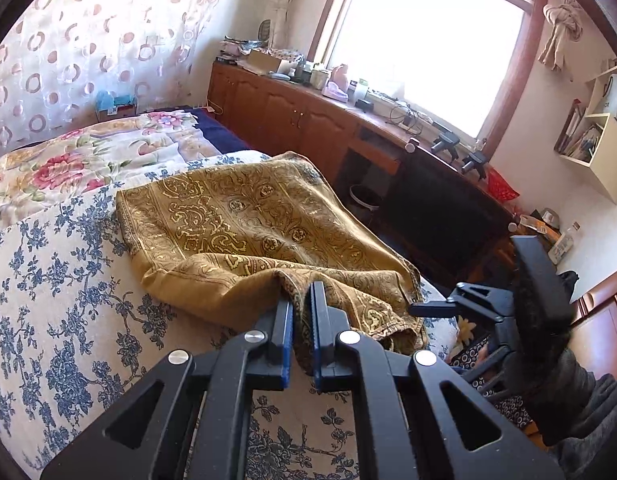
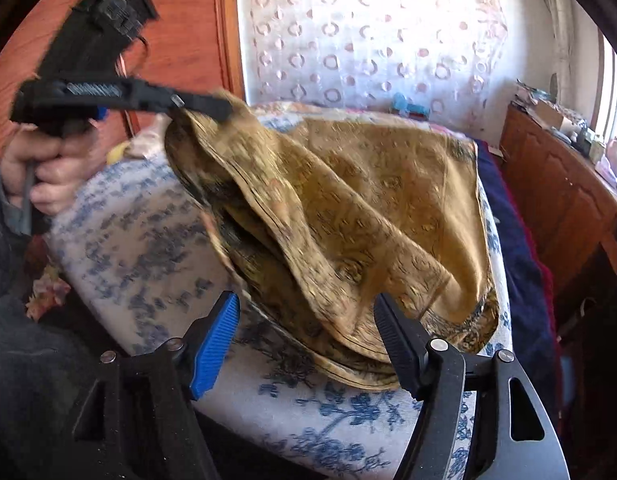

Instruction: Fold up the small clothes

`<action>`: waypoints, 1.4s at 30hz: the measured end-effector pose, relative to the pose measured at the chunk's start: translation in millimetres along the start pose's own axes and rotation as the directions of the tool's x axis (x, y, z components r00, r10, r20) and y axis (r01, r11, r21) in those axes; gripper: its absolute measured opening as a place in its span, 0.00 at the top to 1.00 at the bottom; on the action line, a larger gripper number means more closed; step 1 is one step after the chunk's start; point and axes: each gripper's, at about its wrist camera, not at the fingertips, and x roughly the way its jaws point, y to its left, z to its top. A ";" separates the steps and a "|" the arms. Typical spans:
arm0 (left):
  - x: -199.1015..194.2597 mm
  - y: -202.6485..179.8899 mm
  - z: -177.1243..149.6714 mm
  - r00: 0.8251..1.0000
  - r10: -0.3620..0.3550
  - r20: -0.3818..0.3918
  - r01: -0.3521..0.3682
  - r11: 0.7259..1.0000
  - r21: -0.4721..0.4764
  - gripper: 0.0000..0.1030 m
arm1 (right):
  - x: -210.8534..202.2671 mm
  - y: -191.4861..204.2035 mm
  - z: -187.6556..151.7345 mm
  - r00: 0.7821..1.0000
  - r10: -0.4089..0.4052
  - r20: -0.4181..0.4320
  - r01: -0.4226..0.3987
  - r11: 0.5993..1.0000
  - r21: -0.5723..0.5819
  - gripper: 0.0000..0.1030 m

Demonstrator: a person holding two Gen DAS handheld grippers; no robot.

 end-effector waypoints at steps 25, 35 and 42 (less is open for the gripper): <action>-8.4 70.5 54.3 0.975 0.184 0.123 -0.179 0.983 -0.046 0.62 | 58.8 -40.7 174.7 0.971 -0.119 0.207 0.151 0.978 -0.144 0.93; 29.2 128.4 57.8 0.974 0.217 0.059 -0.210 0.972 -0.104 0.51 | 122.7 -69.2 219.2 0.988 -0.076 0.135 0.096 0.985 -0.141 0.93; 62.2 141.0 56.1 0.974 0.227 -0.008 -0.227 0.970 -0.089 0.51 | 141.1 -92.1 241.5 0.988 -0.130 0.078 0.135 0.988 -0.072 0.64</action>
